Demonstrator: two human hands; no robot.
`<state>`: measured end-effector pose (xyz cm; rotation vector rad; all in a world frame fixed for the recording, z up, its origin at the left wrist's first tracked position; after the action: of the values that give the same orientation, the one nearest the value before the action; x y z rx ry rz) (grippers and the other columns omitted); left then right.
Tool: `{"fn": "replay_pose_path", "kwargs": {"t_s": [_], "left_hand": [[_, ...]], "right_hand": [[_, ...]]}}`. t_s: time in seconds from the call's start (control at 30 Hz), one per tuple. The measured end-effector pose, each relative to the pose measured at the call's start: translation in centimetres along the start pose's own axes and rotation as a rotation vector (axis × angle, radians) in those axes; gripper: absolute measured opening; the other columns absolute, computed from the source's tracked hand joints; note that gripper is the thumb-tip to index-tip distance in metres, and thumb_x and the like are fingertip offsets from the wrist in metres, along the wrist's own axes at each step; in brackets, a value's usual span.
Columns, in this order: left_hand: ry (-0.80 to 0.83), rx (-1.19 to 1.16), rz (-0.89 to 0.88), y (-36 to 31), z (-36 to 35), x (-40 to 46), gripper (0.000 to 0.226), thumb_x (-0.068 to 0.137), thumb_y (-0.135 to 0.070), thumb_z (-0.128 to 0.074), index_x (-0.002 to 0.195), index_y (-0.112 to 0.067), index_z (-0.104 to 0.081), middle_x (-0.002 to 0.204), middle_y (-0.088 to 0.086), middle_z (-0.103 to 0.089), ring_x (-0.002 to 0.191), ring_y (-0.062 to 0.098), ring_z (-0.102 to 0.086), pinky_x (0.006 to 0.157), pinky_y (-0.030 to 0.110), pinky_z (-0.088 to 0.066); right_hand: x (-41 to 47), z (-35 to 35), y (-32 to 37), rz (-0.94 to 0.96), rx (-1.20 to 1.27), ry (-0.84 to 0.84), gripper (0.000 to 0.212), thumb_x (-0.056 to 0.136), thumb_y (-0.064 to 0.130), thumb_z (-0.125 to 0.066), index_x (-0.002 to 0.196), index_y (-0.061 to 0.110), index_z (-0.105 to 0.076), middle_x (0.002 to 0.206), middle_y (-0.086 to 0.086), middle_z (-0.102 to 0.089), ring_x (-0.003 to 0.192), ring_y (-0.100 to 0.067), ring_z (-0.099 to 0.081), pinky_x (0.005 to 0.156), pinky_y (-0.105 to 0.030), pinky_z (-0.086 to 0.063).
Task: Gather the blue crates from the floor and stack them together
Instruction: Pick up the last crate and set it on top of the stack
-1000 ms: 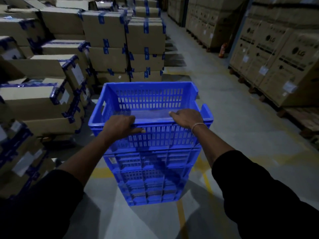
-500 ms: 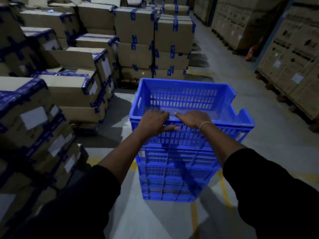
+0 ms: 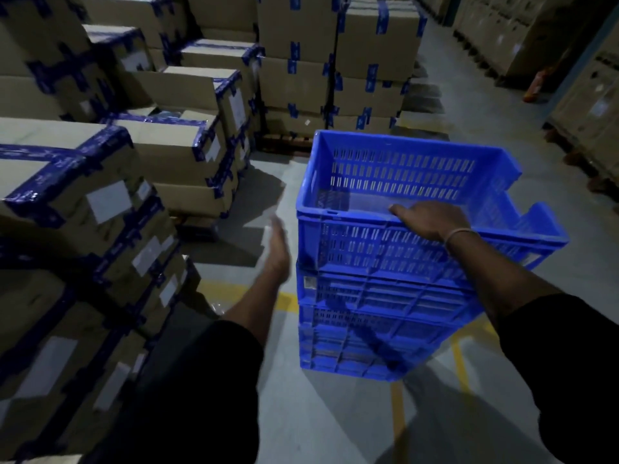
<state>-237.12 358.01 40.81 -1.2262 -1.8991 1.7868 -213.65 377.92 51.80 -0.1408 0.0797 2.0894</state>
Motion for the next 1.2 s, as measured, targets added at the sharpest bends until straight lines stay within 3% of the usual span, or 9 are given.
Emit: {"fn": "replay_pose_path", "kwargs": {"t_s": [0.1,0.23,0.37,0.5,0.6,0.7,0.8,0.97,1.2], "left_hand": [[0.145,0.009,-0.022,0.8,-3.9,-2.1,0.061,0.103,-0.064,-0.017,0.114,-0.032,-0.067,0.106,-0.004,-0.077,0.092,0.012,-0.075,0.078,0.034,-0.06],[0.279,0.126,-0.067,-0.5,-1.3,1.8,0.092,0.087,-0.088,-0.025,0.145,-0.023,-0.054,0.147,0.007,-0.057,0.136,0.027,-0.053,0.114,0.052,-0.041],[0.053,0.253,-0.389,-9.4,-3.4,-0.3,0.083,0.094,-0.079,-0.026,0.161,-0.03,-0.022,0.169,-0.002,-0.016,0.155,0.018,-0.016,0.126,0.05,-0.016],[0.019,1.045,-0.778,-14.5,-10.4,-2.6,0.08,0.096,-0.075,-0.029,0.161,-0.032,-0.016,0.171,0.0,-0.007,0.157,0.02,0.003,0.124,0.052,0.0],[-0.003,1.578,-0.685,-10.1,-11.7,-1.4,0.088,0.09,-0.083,-0.015,0.159,-0.03,-0.023,0.168,0.015,-0.015,0.156,0.033,-0.004,0.123,0.061,-0.003],[-0.072,1.652,-0.695,-9.4,-11.5,-1.2,0.096,0.085,-0.086,-0.006,0.156,-0.027,-0.032,0.164,0.018,-0.023,0.154,0.033,-0.014,0.121,0.062,-0.008],[-0.062,1.691,-0.713,-9.7,-11.1,-1.1,0.1,0.083,-0.087,0.0,0.155,-0.027,-0.034,0.162,0.019,-0.026,0.153,0.033,-0.017,0.12,0.063,-0.012],[-0.078,1.734,-0.727,-9.5,-11.5,-1.4,0.1,0.083,-0.087,0.002,0.156,-0.028,-0.035,0.162,0.02,-0.027,0.153,0.034,-0.016,0.121,0.059,-0.01],[-0.059,1.825,-0.725,-9.4,-11.5,-0.6,0.094,0.086,-0.083,0.004,0.159,-0.031,-0.025,0.164,0.019,-0.024,0.154,0.036,-0.011,0.121,0.061,-0.01]], "right_hand": [[-0.1,0.1,-0.4,-0.02,-0.004,-0.021,0.091,0.082,0.086,-0.015,0.111,0.022,-0.072,0.13,-0.014,-0.062,0.106,-0.034,-0.061,0.097,-0.044,-0.046],[-0.2,0.4,0.1,-0.011,-0.016,-0.013,0.091,0.085,0.084,-0.015,0.114,0.018,-0.071,0.124,-0.015,-0.065,0.101,-0.033,-0.062,0.095,-0.043,-0.048],[-0.3,0.2,-0.4,-0.041,-0.014,-0.033,0.09,0.085,0.084,-0.016,0.117,0.019,-0.07,0.124,-0.013,-0.065,0.102,-0.033,-0.062,0.091,-0.042,-0.047],[-0.7,0.5,-0.3,-0.034,0.006,-0.079,0.086,0.087,0.081,-0.017,0.085,0.015,-0.072,0.085,-0.01,-0.068,0.072,-0.027,-0.061,0.071,-0.035,-0.05],[-1.4,0.9,-0.1,0.03,0.019,-0.14,0.078,0.093,0.073,-0.02,0.108,0.019,-0.074,0.112,-0.011,-0.069,0.097,-0.032,-0.062,0.088,-0.041,-0.049],[-1.9,1.0,-2.3,0.126,-0.001,-0.199,0.079,0.092,0.071,-0.014,0.129,0.023,-0.064,0.136,-0.014,-0.055,0.132,-0.033,-0.044,0.117,-0.057,-0.022],[-2.5,0.9,-9.1,0.031,-0.004,-0.203,0.073,0.093,0.072,-0.019,0.139,0.028,-0.054,0.156,-0.011,-0.035,0.151,-0.029,-0.012,0.119,-0.058,0.007],[-3.7,0.2,-21.1,-0.116,0.086,-0.21,0.074,0.095,0.067,-0.034,0.153,0.021,-0.035,0.166,-0.01,-0.011,0.153,-0.029,-0.002,0.123,-0.051,-0.005],[-2.9,-0.3,-21.9,-0.104,0.286,-0.222,0.076,0.096,0.061,-0.041,0.158,0.023,-0.018,0.167,-0.006,0.001,0.153,-0.022,0.007,0.122,-0.04,-0.013]]}}
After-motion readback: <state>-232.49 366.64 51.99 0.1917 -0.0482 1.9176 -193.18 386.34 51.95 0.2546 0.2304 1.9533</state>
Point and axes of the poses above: each hand's wrist, its own x-axis towards the middle knuckle, its own z-axis out of the back of the hand, y = z × x, the point moved 7 cm from there along x, towards the middle knuckle
